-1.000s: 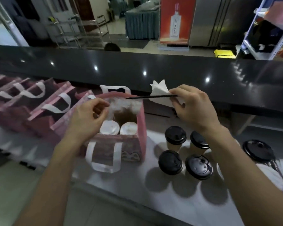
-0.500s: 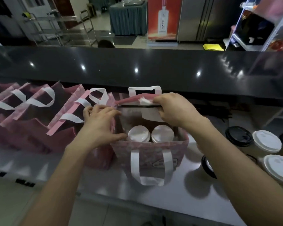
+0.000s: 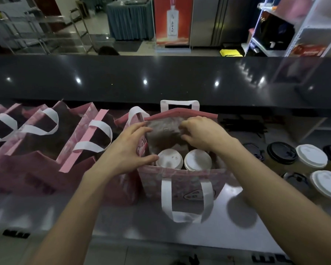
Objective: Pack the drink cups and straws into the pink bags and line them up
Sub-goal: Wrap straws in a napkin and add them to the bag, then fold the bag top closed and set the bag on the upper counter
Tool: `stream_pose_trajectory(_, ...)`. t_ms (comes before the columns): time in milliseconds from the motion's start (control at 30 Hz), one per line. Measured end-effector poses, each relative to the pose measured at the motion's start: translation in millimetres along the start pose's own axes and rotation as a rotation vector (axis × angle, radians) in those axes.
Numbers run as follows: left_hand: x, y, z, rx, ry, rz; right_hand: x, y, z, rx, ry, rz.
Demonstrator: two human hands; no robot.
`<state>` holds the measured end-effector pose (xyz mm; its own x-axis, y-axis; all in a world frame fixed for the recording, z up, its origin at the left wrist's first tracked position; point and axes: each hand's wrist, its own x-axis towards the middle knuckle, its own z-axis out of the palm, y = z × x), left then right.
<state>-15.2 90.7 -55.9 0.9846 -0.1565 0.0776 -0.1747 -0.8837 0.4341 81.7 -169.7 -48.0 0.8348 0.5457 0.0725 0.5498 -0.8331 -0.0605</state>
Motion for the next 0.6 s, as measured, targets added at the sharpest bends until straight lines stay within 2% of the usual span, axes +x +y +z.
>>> stream_pose_trajectory(67,1,0,1,0.051,0.040,0.005,-21,9,-6,0.178,0.130,0.024)
stream_pose_trajectory(200,-1,-3,2,0.323,0.177,0.014,-72,25,-4,0.434,0.596,0.122)
stream_pose_trajectory(233,-3,-3,3,0.369,0.173,-0.002,-82,29,-1,0.465,0.660,0.189)
stream_pose_trajectory(267,-5,-1,3,0.388,0.155,-0.023,-89,34,1,0.502,0.652,0.282)
stream_pose_trajectory(300,-5,2,5,0.394,0.137,-0.033,-93,39,4,0.540,0.567,0.391)
stream_pose_trajectory(367,-2,10,11,0.407,0.104,-0.014,-96,48,8,0.585,0.294,0.568)
stream_pose_trajectory(400,1,15,13,0.404,0.097,0.004,-96,51,9,0.614,0.215,0.603)
stream_pose_trajectory(500,10,29,18,0.370,0.136,0.032,-94,68,9,0.621,0.272,0.619)
stream_pose_trajectory(600,20,46,20,0.341,0.100,-0.021,-98,86,-2,0.556,0.318,0.632)
